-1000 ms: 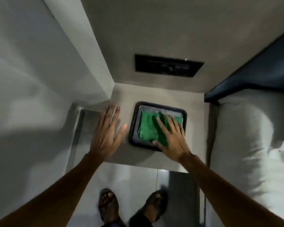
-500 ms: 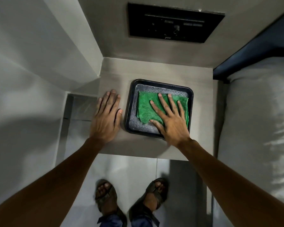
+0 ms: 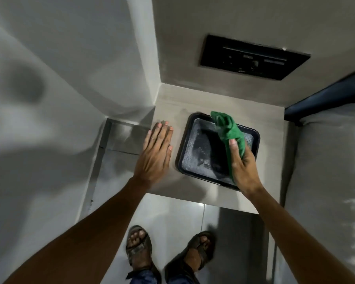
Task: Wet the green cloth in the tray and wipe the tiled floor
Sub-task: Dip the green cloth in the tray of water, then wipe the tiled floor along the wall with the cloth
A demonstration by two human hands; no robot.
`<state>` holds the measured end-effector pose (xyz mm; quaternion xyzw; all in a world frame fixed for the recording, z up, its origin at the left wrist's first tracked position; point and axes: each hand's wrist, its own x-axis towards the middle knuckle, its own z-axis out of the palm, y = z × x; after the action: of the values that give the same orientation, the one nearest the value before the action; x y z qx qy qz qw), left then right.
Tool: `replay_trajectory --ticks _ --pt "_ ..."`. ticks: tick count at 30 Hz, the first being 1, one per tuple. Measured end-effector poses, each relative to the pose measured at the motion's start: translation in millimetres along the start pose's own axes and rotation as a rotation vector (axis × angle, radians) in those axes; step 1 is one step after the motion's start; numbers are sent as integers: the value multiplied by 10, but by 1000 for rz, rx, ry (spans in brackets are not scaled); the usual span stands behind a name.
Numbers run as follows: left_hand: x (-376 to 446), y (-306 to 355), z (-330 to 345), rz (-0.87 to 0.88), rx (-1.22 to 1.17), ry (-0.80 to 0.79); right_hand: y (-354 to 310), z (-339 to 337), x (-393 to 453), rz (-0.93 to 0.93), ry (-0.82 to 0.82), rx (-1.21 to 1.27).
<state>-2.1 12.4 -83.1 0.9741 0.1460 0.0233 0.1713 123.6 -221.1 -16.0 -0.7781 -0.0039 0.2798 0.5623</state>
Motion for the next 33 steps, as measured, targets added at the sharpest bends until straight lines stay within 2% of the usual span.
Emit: replay_trajectory --ticks 5,10,13,18,22,27,33 --pt "-302 -207 -277 -117 -58 42 -450 337 -331 -40 -64 43" --pt "-829 -553 -430 -207 -92 134 -724 996 -631 -117 -234 76" --pt "-1189 -768 -445 -305 -113 128 -737 1443 -781 -101 -391 48" --pt "-1912 -1095 -397 -484 -104 149 -591 2121 -973 -107 -556 -62" --pt "-2560 -1338 -186 -600 -62 123 -152 2585 -1050 -192 -614 -198" --pt "-3219 -1491 348 -808 -176 72 657 3128 -1067 -282 -748 -376" --pt "-3780 -1574 1380 -1123 -350 118 1772 3750 -916 -596 -666 -565"
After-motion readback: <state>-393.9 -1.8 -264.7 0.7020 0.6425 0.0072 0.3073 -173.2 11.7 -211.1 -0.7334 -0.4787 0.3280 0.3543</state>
